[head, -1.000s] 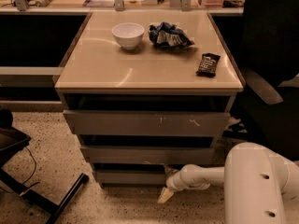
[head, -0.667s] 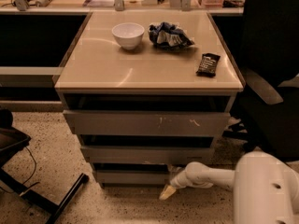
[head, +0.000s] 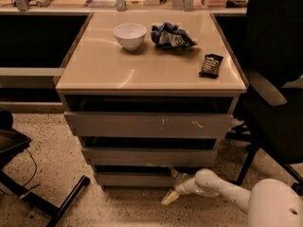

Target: Open bottom drawer

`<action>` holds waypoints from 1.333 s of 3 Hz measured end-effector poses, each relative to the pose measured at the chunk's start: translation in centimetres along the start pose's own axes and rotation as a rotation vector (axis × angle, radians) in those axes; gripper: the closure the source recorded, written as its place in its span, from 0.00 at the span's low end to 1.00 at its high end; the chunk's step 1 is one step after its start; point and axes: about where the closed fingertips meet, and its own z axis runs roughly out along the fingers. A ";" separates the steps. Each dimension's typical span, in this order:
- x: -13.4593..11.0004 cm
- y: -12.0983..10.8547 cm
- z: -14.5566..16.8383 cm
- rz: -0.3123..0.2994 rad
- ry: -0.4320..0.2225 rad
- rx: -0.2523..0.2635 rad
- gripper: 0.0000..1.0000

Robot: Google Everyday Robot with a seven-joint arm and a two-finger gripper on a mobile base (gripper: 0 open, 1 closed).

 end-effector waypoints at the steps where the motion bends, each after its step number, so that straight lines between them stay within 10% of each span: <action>1: 0.4 -1.3 2.0 0.021 0.040 0.024 0.00; 2: 0.1 -1.4 2.5 0.021 0.042 0.024 0.00; 4: 0.1 -1.4 2.5 0.021 0.042 0.024 0.40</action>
Offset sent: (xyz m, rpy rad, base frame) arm 0.0153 0.0060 -0.0133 -0.0302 0.0085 -0.0325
